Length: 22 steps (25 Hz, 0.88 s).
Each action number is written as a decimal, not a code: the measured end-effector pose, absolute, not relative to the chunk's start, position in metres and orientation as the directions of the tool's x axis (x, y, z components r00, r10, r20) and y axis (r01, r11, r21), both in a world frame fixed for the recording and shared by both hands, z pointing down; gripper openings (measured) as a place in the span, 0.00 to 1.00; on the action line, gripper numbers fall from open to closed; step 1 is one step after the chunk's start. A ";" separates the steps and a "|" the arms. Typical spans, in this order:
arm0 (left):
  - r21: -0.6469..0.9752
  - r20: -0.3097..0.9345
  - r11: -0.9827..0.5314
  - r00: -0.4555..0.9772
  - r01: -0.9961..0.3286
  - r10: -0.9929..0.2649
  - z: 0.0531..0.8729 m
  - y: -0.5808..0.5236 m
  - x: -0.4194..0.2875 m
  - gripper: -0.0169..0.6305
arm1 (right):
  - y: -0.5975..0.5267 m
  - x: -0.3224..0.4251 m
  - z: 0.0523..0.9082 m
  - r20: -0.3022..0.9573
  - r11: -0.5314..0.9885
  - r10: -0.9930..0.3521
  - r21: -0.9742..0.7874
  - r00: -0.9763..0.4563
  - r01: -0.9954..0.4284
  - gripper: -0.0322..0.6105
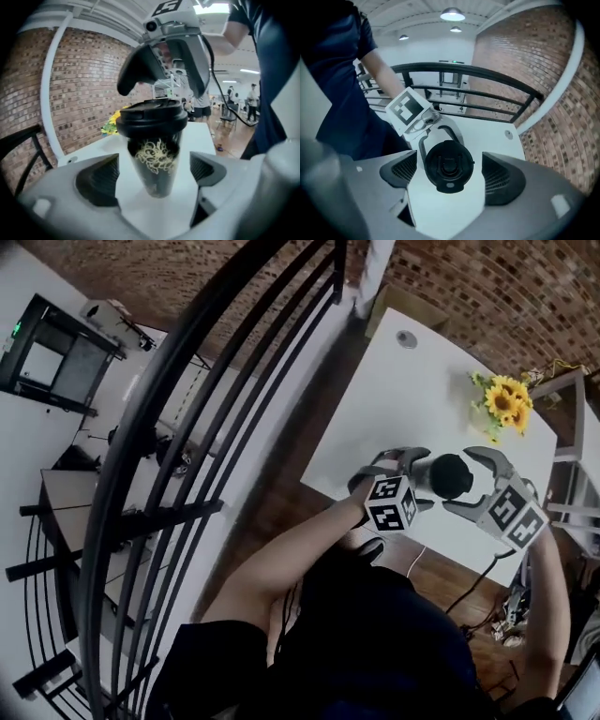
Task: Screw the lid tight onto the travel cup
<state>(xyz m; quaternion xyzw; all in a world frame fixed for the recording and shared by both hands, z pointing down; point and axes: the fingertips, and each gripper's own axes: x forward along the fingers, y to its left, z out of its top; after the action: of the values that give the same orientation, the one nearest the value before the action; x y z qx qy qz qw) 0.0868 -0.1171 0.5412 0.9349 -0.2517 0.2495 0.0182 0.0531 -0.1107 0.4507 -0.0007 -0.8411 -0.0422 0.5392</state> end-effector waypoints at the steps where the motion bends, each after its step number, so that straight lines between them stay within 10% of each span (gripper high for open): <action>1: -0.096 0.488 -0.892 0.760 -0.441 -0.429 0.545 -0.116 0.086 0.74 | -0.113 0.049 0.456 0.915 0.994 -0.026 0.068 -0.403 0.090 0.71; 7: -0.085 0.487 -0.882 0.753 -0.463 -0.443 0.544 -0.128 0.092 0.64 | -0.120 0.034 0.476 0.907 0.999 0.008 0.006 -0.421 0.031 0.58; 16: -0.053 0.445 -0.667 0.580 -0.743 -0.682 0.547 -0.132 0.087 0.63 | -0.142 0.039 0.468 0.782 0.811 -0.326 -0.057 -0.532 -0.582 0.56; 22: -0.032 0.434 -0.725 0.644 -0.688 -0.630 0.553 -0.125 0.079 0.64 | -0.131 0.021 0.457 0.739 0.899 -0.277 -0.026 -0.613 -0.437 0.64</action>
<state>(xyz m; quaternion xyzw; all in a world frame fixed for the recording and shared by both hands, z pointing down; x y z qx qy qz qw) 0.0786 -0.1245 0.5527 0.9041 -0.3642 0.2128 0.0683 0.0215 -0.1307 0.4574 0.2001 -0.8924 0.1021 0.3914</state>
